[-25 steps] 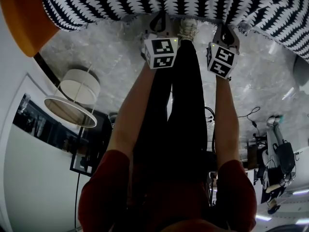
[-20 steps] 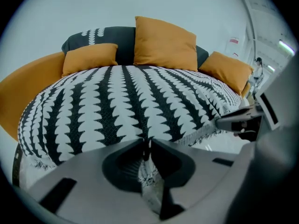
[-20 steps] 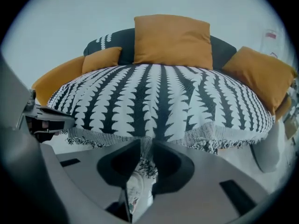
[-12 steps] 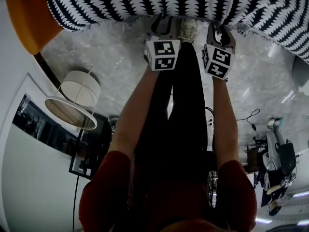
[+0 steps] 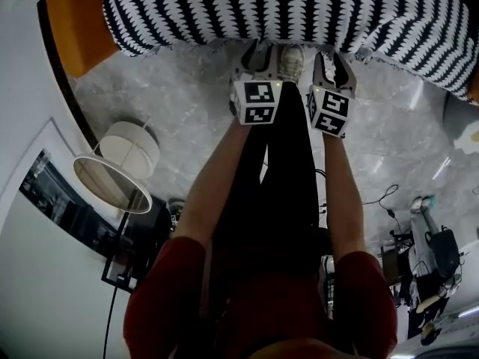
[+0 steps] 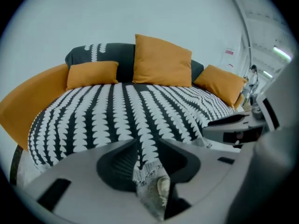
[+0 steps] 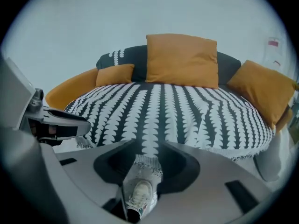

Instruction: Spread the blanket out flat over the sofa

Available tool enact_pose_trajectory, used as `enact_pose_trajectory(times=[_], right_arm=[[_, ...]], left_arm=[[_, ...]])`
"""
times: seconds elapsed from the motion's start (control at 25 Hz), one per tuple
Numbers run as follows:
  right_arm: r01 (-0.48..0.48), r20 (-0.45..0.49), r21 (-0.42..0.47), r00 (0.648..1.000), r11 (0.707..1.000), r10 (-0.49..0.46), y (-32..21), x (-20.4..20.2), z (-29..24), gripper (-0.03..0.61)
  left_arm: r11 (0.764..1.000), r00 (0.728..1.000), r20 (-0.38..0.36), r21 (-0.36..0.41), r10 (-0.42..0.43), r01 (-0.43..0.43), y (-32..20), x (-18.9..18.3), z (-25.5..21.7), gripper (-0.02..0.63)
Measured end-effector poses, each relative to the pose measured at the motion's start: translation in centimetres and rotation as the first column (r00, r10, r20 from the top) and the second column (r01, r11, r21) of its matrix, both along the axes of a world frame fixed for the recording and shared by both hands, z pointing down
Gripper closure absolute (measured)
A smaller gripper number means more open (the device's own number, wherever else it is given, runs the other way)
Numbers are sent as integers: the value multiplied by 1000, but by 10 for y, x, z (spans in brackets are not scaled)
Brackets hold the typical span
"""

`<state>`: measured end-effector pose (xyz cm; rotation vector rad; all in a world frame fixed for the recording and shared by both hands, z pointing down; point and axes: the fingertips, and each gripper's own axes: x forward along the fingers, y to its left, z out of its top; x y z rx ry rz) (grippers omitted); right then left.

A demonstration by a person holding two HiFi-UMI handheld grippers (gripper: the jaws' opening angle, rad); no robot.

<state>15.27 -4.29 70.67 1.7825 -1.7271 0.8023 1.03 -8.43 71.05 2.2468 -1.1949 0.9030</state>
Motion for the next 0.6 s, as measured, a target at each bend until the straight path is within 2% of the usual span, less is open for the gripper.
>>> enact_pose_trajectory(times=[0.12,0.2,0.32,0.48,0.6], right_arm=[[10,23,85,1000,996,-12,-43,-16,-45,423],[18,31,78,999,997,-20,-46,-21,-64,423],[30,22,70,999,997,-32,-51,-23,-70,423],[39,5,171,999,984,-40,-84,-30,-103,423],[42,-3,227,999,973,-42,-77,-43,-154,423]], left_arm=[[997,1000,2,80,-2,2,-41,-6,-50,482],[998,1000,-5,67,-5,5,-42,-6,-68,482],[999,1000,-19,49,5,-4,-42,0,-69,482],[990,999,-42,143,22,-16,-64,-3,-98,482],[984,997,-67,179,25,-13,-54,-13,-145,482]])
